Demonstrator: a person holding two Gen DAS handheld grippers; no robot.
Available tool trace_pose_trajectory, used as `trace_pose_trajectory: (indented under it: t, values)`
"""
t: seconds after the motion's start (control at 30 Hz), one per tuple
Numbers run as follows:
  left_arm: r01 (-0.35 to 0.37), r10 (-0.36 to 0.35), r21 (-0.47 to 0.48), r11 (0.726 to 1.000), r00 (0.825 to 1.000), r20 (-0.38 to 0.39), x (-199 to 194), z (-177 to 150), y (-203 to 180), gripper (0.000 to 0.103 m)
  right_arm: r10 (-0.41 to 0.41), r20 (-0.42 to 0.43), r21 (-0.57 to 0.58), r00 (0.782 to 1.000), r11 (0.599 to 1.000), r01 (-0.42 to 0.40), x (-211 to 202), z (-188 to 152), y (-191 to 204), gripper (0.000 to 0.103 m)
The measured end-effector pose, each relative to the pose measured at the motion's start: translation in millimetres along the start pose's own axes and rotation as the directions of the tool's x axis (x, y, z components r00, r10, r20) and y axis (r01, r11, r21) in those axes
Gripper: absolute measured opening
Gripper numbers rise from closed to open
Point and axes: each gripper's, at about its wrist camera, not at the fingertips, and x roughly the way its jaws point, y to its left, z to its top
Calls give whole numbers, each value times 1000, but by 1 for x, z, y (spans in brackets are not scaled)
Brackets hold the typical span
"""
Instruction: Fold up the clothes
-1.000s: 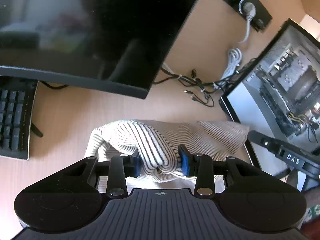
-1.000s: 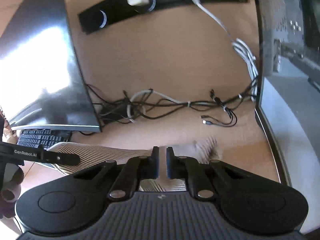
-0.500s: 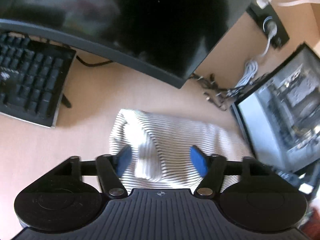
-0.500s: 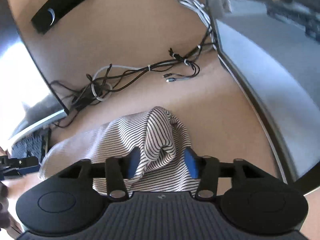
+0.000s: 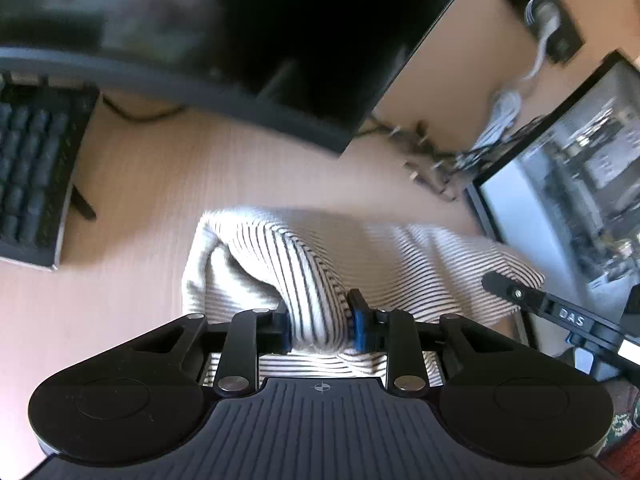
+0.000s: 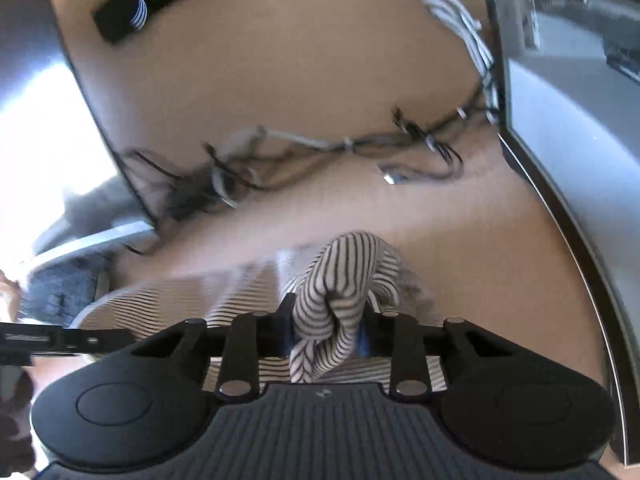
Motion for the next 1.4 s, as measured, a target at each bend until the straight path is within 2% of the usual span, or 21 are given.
trace_pose_trajectory:
  t: [0.13,0.23,0.3,0.43,0.5,0.6,0.7,0.8,0.87,0.9,0.93,1.0,1.07,1.13,1.17,1.23,1.33,1.4]
  values:
    - [43,-43,5,999,999,26,-37,-18,-2,29,89,26,24,996,996,-90,-46,-2,3,27]
    - [64,-64,1,998,998,16,-54,-39,0,30,115,4,61,993,992,-115,-71,-19,-9,27]
    - [61,-61,-5,998,998,-19,-54,-58,5,30,93,-32,87,995,992,-90,-72,-37,-17,27]
    - [15,-18,-31,999,996,-86,-26,-80,18,30,12,-114,77,993,997,-3,-48,-73,-27,28]
    - [-9,6,-35,999,997,-82,-16,-81,23,30,-30,-104,43,994,998,35,-38,-81,-29,28]
    - [-10,6,-51,999,997,-78,-10,-77,29,32,-48,-82,34,995,998,51,-29,-78,-29,31]
    - [-24,23,-18,1000,997,-69,-15,-77,27,39,-86,-74,-33,994,996,84,-27,-75,-22,36]
    - [-53,54,18,998,998,-33,-32,-72,22,51,-115,-53,-93,992,990,110,-37,-73,-17,46]
    - [-58,58,40,998,998,0,-46,-64,18,66,-140,-26,-128,990,982,136,-44,-67,-16,52]
    - [-52,51,45,998,999,11,-53,-61,15,69,-152,-11,-143,988,978,149,-47,-64,-15,54]
    - [-33,32,45,998,999,18,-58,-57,11,74,-160,5,-155,987,975,159,-51,-61,-14,54]
    - [28,-29,47,999,999,20,-63,-54,3,78,-149,42,-153,988,976,153,-56,-51,-12,54]
    - [94,-95,56,994,995,17,-66,-52,-8,87,-115,68,-156,991,980,125,-58,-43,-7,54]
    - [156,-155,96,983,988,-16,-59,-55,-19,96,-68,64,-184,996,980,78,-53,-40,1,54]
    - [162,-159,113,980,987,-38,-49,-56,-24,97,-47,52,-205,998,977,57,-49,-40,6,54]
    - [137,-124,128,982,987,-105,-28,-64,-25,97,-34,-1,-243,999,970,33,-31,-46,9,55]
    - [90,-69,103,991,978,-198,5,-75,-15,97,-67,-63,-278,996,959,47,-6,-61,6,62]
    - [110,-90,104,988,979,-183,8,-74,-11,98,-71,-52,-303,996,952,52,-4,-68,6,64]
